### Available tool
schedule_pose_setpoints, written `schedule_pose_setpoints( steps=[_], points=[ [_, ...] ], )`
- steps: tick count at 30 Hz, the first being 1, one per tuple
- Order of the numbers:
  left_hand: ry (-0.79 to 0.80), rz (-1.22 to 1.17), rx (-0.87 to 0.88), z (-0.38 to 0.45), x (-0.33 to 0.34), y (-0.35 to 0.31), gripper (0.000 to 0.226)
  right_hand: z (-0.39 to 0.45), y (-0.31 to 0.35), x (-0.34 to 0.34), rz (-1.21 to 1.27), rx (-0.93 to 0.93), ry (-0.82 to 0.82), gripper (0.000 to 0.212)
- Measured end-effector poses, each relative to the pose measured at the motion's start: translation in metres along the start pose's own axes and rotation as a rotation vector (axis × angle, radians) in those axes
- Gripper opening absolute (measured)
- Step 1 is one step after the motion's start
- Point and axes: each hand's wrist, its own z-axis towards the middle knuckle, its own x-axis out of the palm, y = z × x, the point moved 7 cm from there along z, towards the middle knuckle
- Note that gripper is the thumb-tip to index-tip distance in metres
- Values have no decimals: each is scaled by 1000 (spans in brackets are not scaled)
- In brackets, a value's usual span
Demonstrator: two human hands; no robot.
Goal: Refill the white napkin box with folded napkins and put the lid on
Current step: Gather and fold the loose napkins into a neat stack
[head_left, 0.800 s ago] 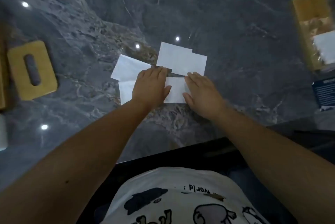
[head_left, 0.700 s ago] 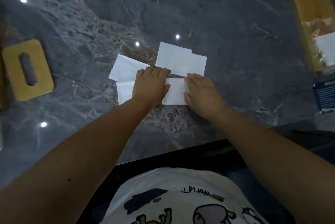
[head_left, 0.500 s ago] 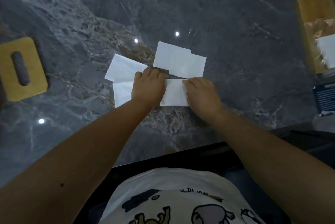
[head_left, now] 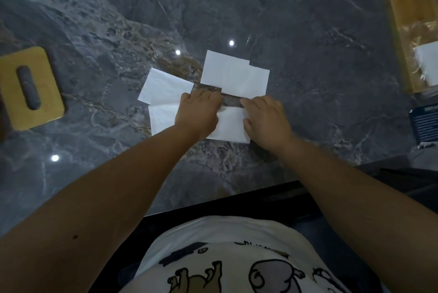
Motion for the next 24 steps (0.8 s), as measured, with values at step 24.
schedule_pose_setpoints(
  steps=[24],
  points=[
    [110, -538, -54, 19, -31, -2, 23, 7, -51, -25, 819, 410, 1, 17]
  ],
)
